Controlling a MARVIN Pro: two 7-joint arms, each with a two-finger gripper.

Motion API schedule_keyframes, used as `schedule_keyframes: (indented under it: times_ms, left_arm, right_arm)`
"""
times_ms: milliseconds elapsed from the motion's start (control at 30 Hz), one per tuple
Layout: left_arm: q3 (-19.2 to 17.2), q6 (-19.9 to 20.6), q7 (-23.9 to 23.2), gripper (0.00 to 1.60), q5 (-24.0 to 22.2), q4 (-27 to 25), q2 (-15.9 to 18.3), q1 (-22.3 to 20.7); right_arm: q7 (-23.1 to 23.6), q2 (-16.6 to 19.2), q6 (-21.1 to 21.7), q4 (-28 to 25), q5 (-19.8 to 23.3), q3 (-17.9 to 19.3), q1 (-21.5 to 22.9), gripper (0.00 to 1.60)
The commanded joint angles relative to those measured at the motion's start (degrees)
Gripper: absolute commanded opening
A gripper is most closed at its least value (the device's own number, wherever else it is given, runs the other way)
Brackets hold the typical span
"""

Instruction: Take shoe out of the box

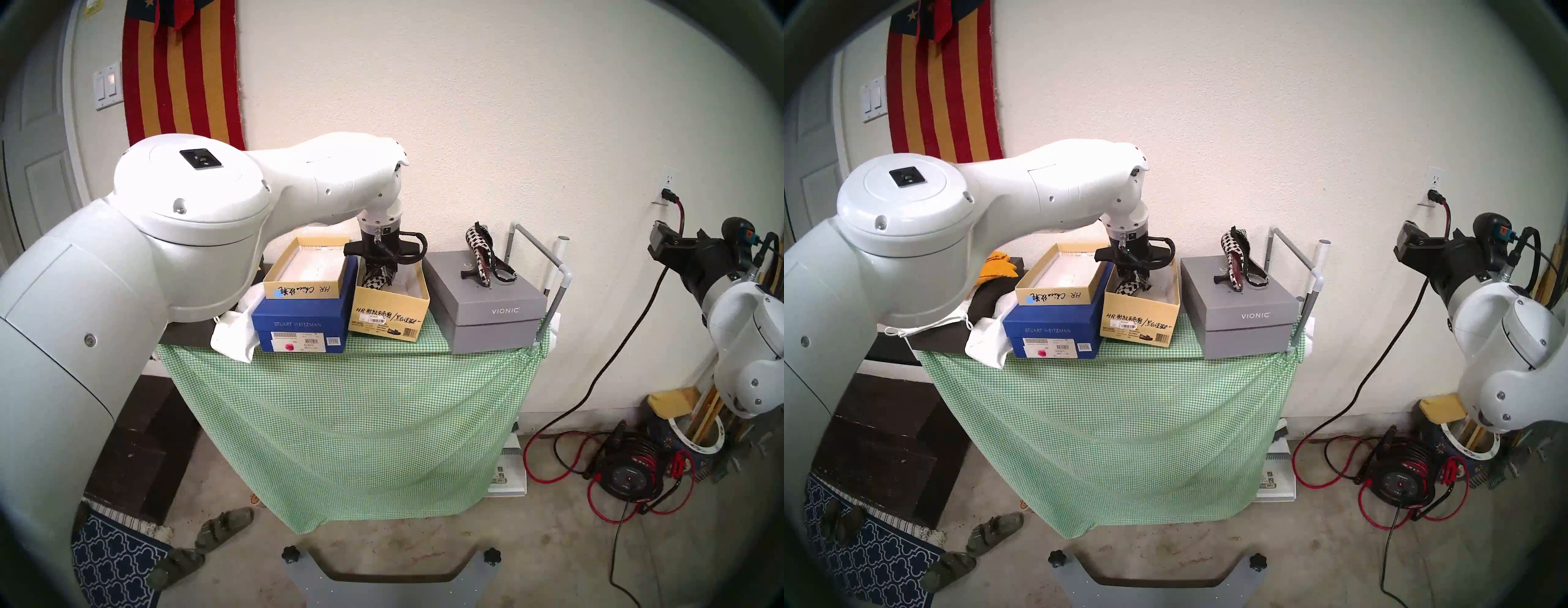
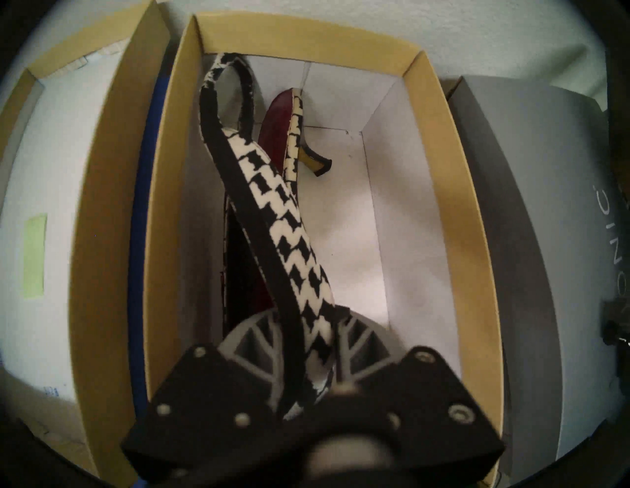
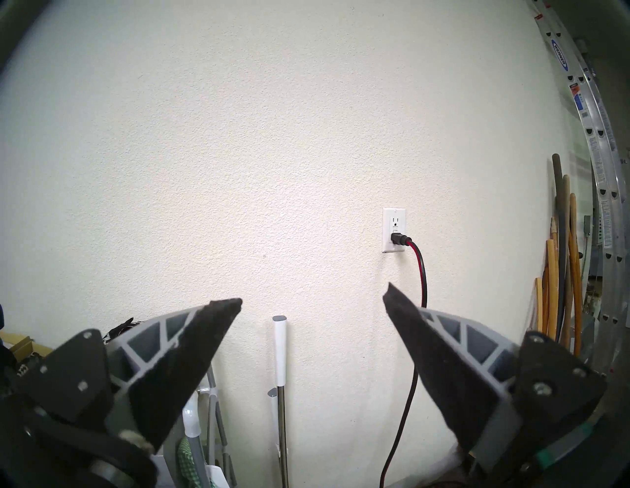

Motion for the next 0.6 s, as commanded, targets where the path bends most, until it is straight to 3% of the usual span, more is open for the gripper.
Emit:
schedule_keyframes:
  times_ms: [0, 300, 467, 567]
  left_arm:
    - [-0.7, -0.1, -0.5, 0.00, -0.3, 1.2, 0.4, -3.4]
    - [-2.2, -0.1, -2.8, 0.00, -1.1, 1.9, 3.7, -4.7]
    - [0.5, -0.1, -2.2, 0.00, -0.2, 0.6, 1.8, 2.4]
    - [2.9, -0.1, -2.2, 0.00, -0.2, -1.2, 1.1, 3.9]
  right_arm:
    - [-3.0, 1.4, 0.0, 0.1, -1.8, -0.7, 1.0, 1.60]
    - [-3.0, 2.8, 0.0, 0.1, -4.1, -1.8, 1.8, 1.60]
    - [-2.5, 3.4, 0.0, 0.1, -4.9, -2.3, 2.1, 1.60]
    - [-1.8, 3.5, 0.0, 0.1, -5.1, -2.4, 2.1, 1.60]
